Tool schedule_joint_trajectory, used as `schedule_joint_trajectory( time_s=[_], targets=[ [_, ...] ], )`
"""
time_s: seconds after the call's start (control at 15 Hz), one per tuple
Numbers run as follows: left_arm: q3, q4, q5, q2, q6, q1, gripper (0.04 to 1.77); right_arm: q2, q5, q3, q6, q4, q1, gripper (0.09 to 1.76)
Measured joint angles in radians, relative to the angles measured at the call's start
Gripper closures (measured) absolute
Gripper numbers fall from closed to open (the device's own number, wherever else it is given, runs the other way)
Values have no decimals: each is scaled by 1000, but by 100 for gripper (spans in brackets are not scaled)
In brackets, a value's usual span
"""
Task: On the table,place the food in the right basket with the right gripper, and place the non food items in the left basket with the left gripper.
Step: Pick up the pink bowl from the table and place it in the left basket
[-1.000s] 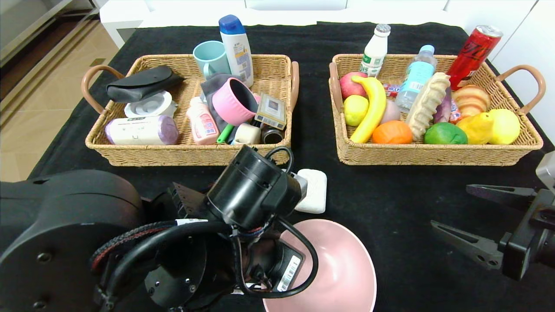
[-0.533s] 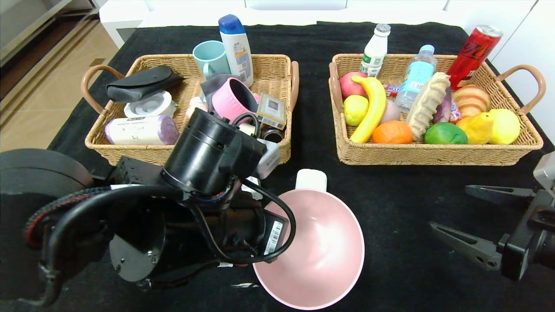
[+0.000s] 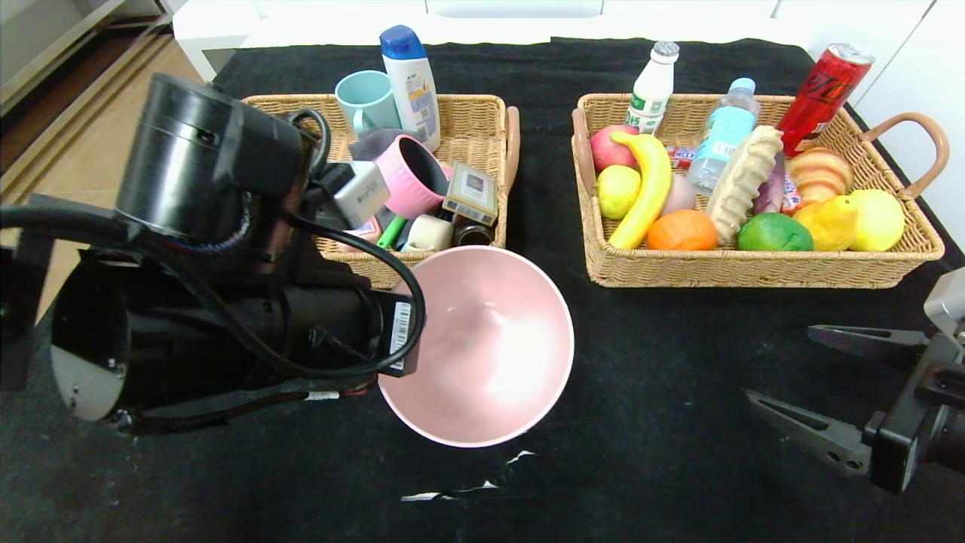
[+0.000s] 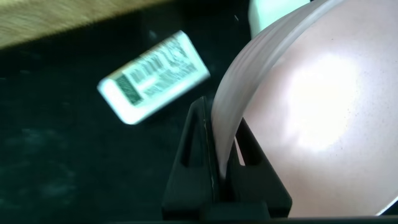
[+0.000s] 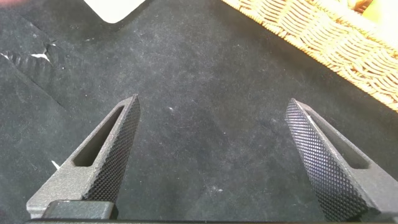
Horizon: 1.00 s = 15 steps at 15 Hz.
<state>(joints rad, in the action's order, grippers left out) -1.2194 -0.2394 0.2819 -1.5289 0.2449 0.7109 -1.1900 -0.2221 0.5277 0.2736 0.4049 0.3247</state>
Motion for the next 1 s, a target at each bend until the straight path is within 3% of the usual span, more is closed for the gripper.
schedule_joint_trajectory(
  time_s=[0.6,1.0],
  targets=[
    [-76,-2,4,119,-53,-241,163,3,0,-6,1,0,9,14],
    [-154,-1,2,101,-65,-375,163,12,0,-6,0,0,10,14]
  ],
)
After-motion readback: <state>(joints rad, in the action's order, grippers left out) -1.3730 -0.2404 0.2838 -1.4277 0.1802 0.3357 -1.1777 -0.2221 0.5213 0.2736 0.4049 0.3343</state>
